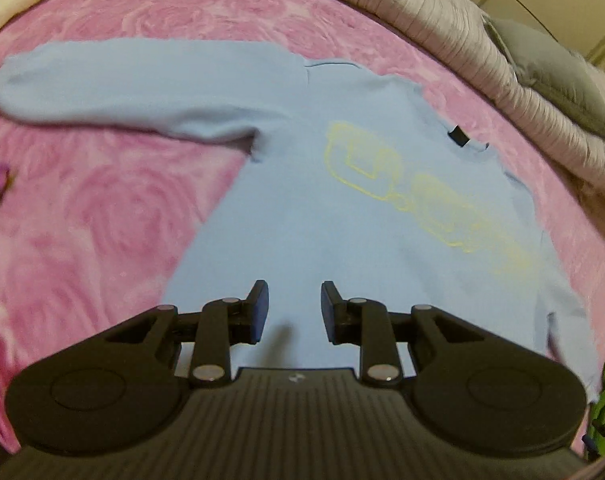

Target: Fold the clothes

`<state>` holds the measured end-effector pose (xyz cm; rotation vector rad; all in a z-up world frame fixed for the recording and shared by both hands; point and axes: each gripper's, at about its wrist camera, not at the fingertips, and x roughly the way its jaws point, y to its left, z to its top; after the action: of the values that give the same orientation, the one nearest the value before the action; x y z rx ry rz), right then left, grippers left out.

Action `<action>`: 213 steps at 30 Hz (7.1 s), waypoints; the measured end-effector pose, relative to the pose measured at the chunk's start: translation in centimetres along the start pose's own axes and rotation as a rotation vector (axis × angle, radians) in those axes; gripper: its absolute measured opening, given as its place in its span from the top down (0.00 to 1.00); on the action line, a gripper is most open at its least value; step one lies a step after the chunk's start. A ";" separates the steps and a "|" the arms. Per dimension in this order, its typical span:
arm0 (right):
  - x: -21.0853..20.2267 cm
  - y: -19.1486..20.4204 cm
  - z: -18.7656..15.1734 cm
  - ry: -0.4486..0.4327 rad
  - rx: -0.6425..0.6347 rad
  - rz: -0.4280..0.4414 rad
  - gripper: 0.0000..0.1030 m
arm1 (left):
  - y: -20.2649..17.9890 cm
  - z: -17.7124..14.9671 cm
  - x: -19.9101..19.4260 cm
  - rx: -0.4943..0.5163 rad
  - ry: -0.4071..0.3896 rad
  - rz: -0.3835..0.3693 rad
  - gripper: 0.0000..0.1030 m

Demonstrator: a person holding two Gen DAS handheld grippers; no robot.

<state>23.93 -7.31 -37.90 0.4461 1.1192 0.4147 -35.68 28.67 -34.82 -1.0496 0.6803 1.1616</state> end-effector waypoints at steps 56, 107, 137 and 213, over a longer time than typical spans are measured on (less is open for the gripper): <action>-15.4 18.4 -28.8 0.396 -0.740 -0.105 0.81 | 4.6 -1.0 -10.7 0.372 0.207 0.080 0.80; -36.2 10.5 -21.9 0.373 -1.113 0.091 0.38 | -8.7 -22.3 -34.0 0.391 -0.063 0.164 0.61; -35.5 11.1 -21.3 0.389 -1.159 0.209 0.36 | -8.7 -23.9 -34.3 0.314 -0.112 0.237 0.61; 6.5 33.7 -32.9 0.409 -0.986 -0.252 0.36 | 28.7 14.4 3.2 -0.732 -0.331 0.111 0.96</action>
<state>-7.06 28.72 -36.84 -0.6646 1.1927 0.7879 -63.25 44.40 -40.65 -1.3811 0.0304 1.6943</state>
